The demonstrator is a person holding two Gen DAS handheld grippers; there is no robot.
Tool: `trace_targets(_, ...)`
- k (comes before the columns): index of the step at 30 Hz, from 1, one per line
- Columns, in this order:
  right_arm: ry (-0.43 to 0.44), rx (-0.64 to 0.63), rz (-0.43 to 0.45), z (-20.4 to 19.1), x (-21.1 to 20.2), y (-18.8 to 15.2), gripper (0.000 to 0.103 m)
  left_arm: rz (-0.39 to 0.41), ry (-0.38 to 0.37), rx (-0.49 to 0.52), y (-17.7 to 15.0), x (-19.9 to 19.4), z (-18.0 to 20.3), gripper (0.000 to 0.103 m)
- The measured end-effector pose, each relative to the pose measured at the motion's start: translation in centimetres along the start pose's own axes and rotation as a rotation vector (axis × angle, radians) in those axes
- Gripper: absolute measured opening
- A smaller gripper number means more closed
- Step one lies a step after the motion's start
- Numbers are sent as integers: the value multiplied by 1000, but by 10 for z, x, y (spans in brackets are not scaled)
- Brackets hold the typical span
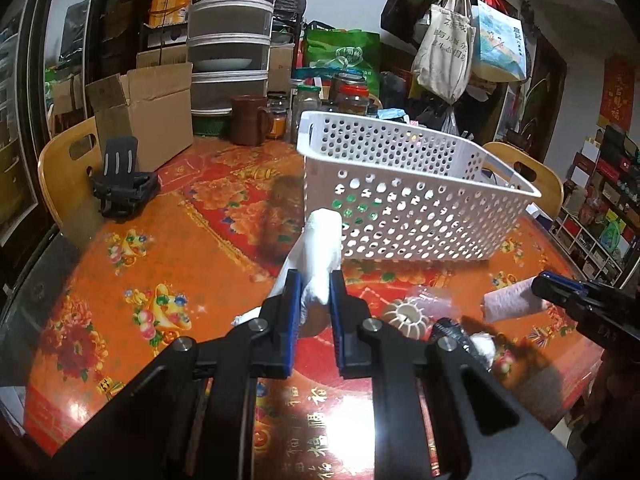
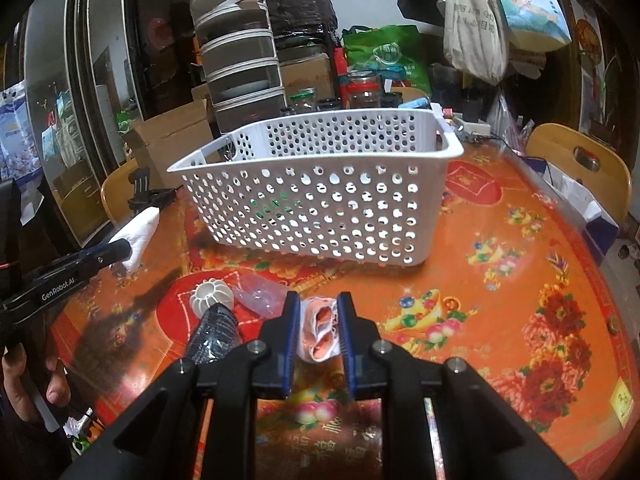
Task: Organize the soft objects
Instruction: 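Lift and carry both towels over the white basket with both tools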
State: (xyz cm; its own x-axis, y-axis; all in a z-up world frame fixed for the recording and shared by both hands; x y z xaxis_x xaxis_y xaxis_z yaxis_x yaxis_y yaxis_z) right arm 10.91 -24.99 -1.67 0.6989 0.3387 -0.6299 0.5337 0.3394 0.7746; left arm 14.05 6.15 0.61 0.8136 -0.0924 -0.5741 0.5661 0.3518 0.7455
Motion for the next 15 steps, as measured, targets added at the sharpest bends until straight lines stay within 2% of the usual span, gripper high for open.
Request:
trace_targets(1,-3,-3,3,0,-2,2,17,-16,19,7,1,-1,1,13)
trace_targets(15,-88,-51,53,24,-27,56,17,45,18,66,54,-18,44,13)
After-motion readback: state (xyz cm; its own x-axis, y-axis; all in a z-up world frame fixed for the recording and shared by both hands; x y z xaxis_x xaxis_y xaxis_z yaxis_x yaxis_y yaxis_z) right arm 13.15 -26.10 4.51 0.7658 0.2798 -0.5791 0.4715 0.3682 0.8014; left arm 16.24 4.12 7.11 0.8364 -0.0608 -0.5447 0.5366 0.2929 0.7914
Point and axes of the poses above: each gripper's, at about its wrist camera, not at the fingertips, and x roughly the way its jaws point, z to its right, y to its top, the point moved 3 cm from there along x, roughly the way its jaws point, and after that the axes turned 15 degrees about -x, right-handed, at the moved point
